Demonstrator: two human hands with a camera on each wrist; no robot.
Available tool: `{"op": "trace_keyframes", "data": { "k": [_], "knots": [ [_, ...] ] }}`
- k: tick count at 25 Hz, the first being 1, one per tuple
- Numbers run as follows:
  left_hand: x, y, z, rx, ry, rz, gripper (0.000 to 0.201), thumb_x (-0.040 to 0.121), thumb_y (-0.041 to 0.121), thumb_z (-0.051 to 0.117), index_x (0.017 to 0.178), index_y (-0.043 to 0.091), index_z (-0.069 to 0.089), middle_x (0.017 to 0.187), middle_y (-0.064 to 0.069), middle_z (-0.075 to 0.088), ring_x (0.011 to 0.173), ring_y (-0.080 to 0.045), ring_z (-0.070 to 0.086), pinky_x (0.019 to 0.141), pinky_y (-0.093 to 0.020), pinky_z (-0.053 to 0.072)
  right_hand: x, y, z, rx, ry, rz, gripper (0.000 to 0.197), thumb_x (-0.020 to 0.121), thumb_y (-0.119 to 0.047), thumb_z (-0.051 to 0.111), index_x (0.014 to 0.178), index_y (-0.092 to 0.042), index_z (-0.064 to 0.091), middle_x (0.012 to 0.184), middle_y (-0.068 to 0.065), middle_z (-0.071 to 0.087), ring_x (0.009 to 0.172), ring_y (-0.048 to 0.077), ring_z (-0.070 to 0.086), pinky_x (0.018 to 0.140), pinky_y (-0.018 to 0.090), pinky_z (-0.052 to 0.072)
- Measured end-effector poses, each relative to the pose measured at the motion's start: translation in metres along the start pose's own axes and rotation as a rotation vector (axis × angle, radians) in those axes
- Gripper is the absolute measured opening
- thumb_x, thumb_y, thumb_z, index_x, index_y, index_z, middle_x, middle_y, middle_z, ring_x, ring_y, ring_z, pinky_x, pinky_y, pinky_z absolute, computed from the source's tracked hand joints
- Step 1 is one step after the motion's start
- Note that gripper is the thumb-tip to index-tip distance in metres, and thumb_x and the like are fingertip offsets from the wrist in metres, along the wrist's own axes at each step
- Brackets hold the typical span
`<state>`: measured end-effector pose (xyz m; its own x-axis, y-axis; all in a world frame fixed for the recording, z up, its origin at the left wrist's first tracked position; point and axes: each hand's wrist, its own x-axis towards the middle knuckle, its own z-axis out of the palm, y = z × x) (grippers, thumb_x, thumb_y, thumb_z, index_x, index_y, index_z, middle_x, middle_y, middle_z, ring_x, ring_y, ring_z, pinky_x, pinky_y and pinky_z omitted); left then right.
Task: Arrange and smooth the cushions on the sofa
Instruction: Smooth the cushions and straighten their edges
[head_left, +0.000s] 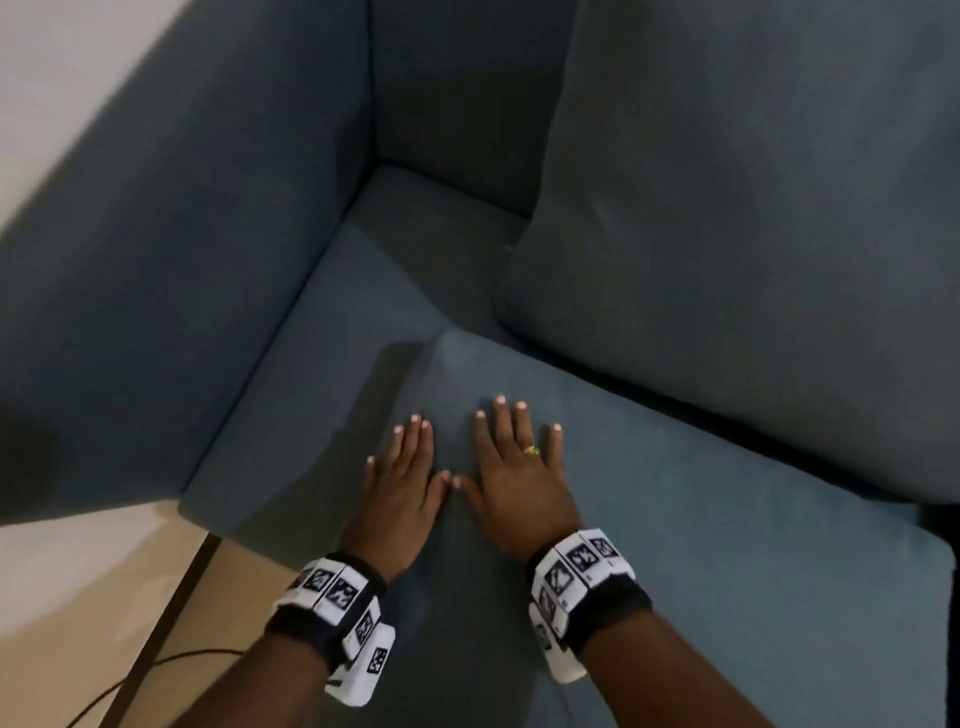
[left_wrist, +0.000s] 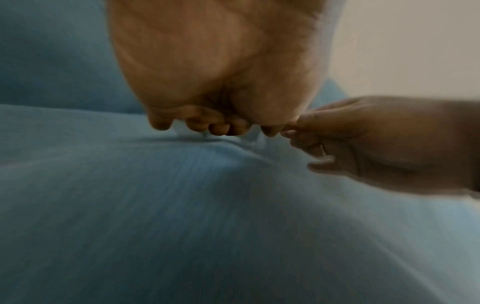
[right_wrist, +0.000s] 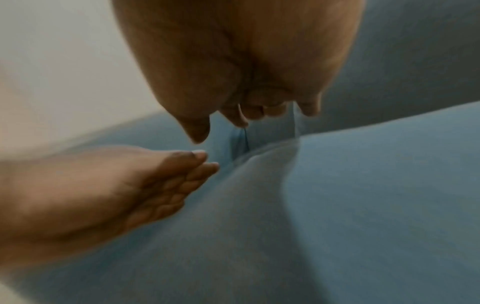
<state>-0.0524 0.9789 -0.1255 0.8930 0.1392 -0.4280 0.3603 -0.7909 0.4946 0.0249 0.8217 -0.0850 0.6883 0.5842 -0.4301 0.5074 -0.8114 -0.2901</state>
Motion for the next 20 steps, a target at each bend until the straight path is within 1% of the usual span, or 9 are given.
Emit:
{"op": "trace_keyframes", "data": {
  "k": [3,5,7,9,11,13,14,17,20],
  "knots": [
    [0.003,-0.01,-0.024,-0.18,0.165,-0.057,0.062,0.107,0.041,0.016,0.161,0.019,-0.005,0.165,0.009,-0.023,0.155,-0.013,-0.015,0.127,-0.04,-0.003,0.006,-0.025,-0.017,0.09,0.234,-0.013,0.067,0.104,-0.039,0.036,0.163,-0.022,0.011,0.169,0.0,-0.006,0.157,0.024,-0.008,0.126,0.049,-0.002],
    [-0.004,-0.017,-0.014,-0.182,0.029,-0.008,0.068,0.103,0.052,-0.003,0.161,0.016,-0.006,0.161,0.01,-0.033,0.156,-0.02,-0.008,0.127,-0.045,0.006,0.009,-0.031,-0.003,-0.052,0.085,-0.05,0.067,0.104,-0.047,0.033,0.163,-0.025,0.01,0.166,-0.003,-0.015,0.157,0.024,-0.005,0.125,0.056,0.0],
    [-0.015,-0.03,-0.001,-0.27,-0.035,-0.011,0.076,0.095,0.063,-0.014,0.159,0.021,-0.011,0.155,0.017,-0.041,0.155,-0.016,-0.014,0.127,-0.044,0.006,0.002,-0.035,0.011,-0.127,-0.029,-0.055,0.071,0.102,-0.051,0.04,0.162,-0.021,0.017,0.166,0.001,-0.012,0.157,0.026,0.003,0.123,0.06,0.006],
    [-0.015,-0.03,-0.007,-0.342,0.118,-0.033,0.062,0.106,0.045,0.012,0.159,0.024,-0.01,0.163,0.013,-0.027,0.154,-0.012,-0.017,0.127,-0.036,-0.002,-0.004,-0.033,-0.001,-0.047,0.16,-0.018,0.069,0.101,-0.043,0.046,0.161,-0.019,0.023,0.17,0.006,0.006,0.157,0.027,0.005,0.125,0.056,0.008],
    [-0.029,-0.016,-0.001,-0.338,0.173,-0.039,0.064,0.107,0.035,0.025,0.161,0.021,-0.005,0.168,0.006,-0.018,0.156,-0.018,-0.008,0.128,-0.043,0.007,-0.02,-0.024,0.002,-0.041,0.244,0.019,0.064,0.101,-0.039,0.043,0.16,-0.021,0.027,0.17,0.004,0.009,0.157,0.027,0.007,0.125,0.057,0.011],
    [-0.045,-0.011,0.024,-0.164,0.094,0.049,0.063,0.107,0.048,0.015,0.161,0.019,0.0,0.167,0.007,-0.022,0.156,-0.023,0.0,0.119,-0.058,0.026,-0.044,-0.019,0.016,-0.08,0.136,0.004,0.068,0.097,-0.045,0.041,0.16,-0.025,0.026,0.17,-0.003,-0.005,0.156,0.026,0.014,0.118,0.066,0.024],
    [-0.051,-0.009,0.027,-0.11,0.101,0.069,0.066,0.106,0.052,0.013,0.161,0.019,-0.001,0.166,0.007,-0.024,0.156,-0.023,-0.001,0.118,-0.06,0.027,-0.056,-0.018,0.022,-0.066,0.103,0.0,0.07,0.097,-0.049,0.039,0.16,-0.025,0.022,0.17,-0.003,-0.009,0.156,0.025,0.012,0.117,0.066,0.027],
    [-0.043,0.008,-0.002,-0.068,0.246,0.056,0.078,0.103,0.044,0.033,0.16,0.014,-0.011,0.167,-0.003,-0.022,0.156,-0.029,-0.009,0.127,-0.049,0.001,-0.067,-0.01,0.007,0.031,0.285,0.108,0.068,0.104,-0.044,0.038,0.163,-0.021,0.012,0.169,0.004,-0.002,0.157,0.025,-0.001,0.127,0.052,0.008],
    [-0.052,0.024,0.019,0.157,0.175,0.233,0.069,0.106,0.052,0.016,0.161,0.011,0.005,0.167,-0.002,-0.019,0.154,-0.035,0.018,0.123,-0.054,0.012,-0.084,0.012,0.012,0.019,0.199,0.141,0.071,0.101,-0.049,0.036,0.163,-0.026,0.011,0.169,-0.003,-0.011,0.156,0.027,0.012,0.124,0.054,0.014]
  ]
}}
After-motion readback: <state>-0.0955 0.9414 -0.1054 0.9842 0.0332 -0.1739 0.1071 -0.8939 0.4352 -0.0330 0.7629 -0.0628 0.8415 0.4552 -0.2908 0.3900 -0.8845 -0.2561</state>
